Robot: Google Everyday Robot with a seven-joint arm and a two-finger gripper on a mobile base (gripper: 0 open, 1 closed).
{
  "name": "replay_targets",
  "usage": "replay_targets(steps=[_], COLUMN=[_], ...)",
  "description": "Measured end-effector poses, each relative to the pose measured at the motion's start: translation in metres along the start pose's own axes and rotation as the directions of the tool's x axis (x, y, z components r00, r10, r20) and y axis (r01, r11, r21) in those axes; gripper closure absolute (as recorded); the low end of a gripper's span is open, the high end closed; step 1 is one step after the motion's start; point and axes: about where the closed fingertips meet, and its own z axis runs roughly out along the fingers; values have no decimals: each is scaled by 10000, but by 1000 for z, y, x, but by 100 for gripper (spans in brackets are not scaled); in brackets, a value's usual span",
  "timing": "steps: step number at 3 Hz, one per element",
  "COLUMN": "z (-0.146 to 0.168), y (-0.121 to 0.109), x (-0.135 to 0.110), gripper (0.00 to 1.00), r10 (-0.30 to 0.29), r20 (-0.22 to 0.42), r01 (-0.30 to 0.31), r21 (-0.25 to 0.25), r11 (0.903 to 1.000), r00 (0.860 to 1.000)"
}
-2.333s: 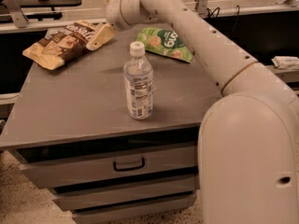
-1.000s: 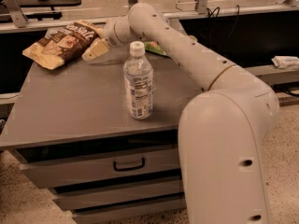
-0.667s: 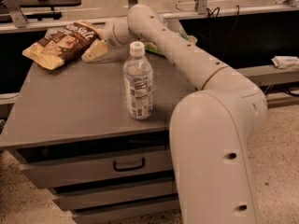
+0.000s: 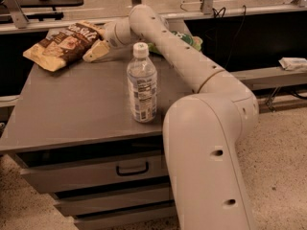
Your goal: Move brown chip bag near blue plastic bottle
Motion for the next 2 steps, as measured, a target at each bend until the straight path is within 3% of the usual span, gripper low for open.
replay_targets(steps=[2], z=[4], y=[-2], x=[3], gripper=[64], r10=[66], r20=[-30], r01=[-66], r21=[11], r11=[10000], r00=[10000])
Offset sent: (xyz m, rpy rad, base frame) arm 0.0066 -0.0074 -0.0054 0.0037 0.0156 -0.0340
